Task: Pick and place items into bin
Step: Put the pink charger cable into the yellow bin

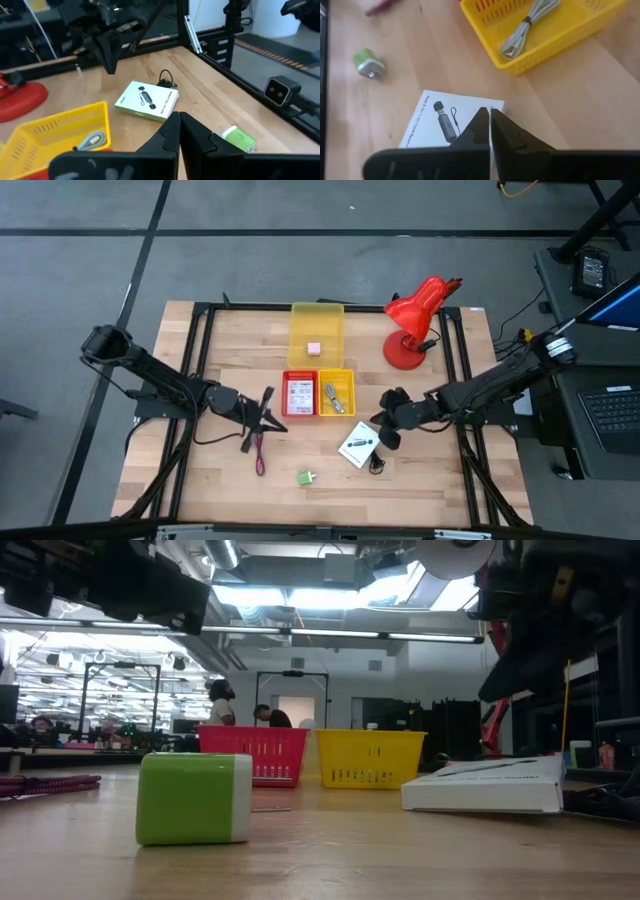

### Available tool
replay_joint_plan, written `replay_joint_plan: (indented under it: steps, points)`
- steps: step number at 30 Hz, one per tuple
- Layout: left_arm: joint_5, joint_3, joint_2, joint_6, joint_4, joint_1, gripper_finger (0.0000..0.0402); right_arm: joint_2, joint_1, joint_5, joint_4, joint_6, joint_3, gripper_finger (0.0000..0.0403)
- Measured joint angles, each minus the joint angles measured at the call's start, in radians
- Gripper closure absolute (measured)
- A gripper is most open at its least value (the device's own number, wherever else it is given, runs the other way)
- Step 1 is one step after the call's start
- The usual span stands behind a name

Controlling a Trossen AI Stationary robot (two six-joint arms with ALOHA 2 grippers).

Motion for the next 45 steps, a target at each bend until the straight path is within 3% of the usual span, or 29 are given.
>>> replay_joint_plan:
  steps: [8, 16, 25, 31, 38, 45]
  points:
    - [-0.102, 0.013, 0.0, 0.004, -0.061, -0.08, 0.0399, -0.146, 0.001, 0.013, 0.244, 0.041, -0.207, 0.0403]
    - [-0.3, 0.224, 0.001, -0.146, -0.652, -0.143, 0.0398, -0.185, 0.001, 0.019, 0.425, 0.028, -0.332, 0.0403]
    - [-0.31, 0.461, 0.001, -0.525, -1.188, -0.162, 0.0398, -0.184, 0.0, 0.046, 0.5, -0.144, -0.333, 0.0403]
    - [-0.299, 0.55, 0.04, -0.625, -1.337, -0.183, 0.0398, -0.184, 0.0, 0.072, 0.513, -0.176, -0.333, 0.0403]
    - [-0.205, 0.7, 0.19, -0.901, -1.587, -0.188, 0.0398, -0.184, 0.0, 0.072, 0.513, -0.214, -0.333, 0.0403]
    - [-0.107, 0.732, 0.266, -1.138, -1.603, -0.188, 0.0397, -0.183, 0.0, 0.072, 0.514, -0.301, -0.333, 0.0403]
